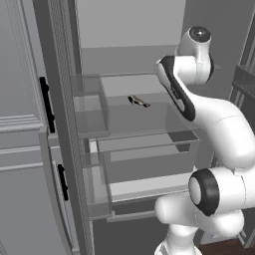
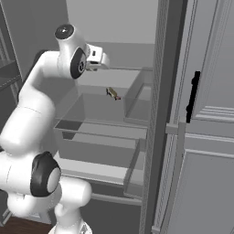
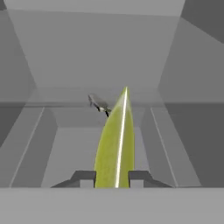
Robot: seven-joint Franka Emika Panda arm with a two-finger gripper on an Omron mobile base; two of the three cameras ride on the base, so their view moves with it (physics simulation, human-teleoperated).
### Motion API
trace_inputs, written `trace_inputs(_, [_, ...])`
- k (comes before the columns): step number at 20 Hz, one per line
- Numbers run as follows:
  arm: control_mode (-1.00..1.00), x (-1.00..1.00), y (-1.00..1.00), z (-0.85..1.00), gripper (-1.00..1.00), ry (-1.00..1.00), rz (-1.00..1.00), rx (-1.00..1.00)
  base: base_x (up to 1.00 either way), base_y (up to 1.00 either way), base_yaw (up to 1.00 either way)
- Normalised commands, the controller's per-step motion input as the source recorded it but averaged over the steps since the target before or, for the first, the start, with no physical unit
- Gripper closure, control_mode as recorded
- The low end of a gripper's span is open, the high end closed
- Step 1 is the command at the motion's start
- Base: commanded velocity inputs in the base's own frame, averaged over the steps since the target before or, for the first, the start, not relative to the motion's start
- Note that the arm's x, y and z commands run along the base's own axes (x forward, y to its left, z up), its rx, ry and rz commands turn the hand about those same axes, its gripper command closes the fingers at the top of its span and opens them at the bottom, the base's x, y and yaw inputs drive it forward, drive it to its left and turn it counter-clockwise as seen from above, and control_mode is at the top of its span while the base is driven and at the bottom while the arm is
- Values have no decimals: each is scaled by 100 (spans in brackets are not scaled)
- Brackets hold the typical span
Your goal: Grab a lemon wedge from the fridge and one ice cube from the ice bowl, and put them in the glass of lemonade.
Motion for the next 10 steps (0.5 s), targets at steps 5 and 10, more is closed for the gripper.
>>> trace_inputs(5, [-100, -100, 11, -6, 100, 2, 14, 0, 0, 0, 0])
trace_inputs(10, [-100, -100, 0, -6, 100, 0, 9, 0, 0, 0, 0])
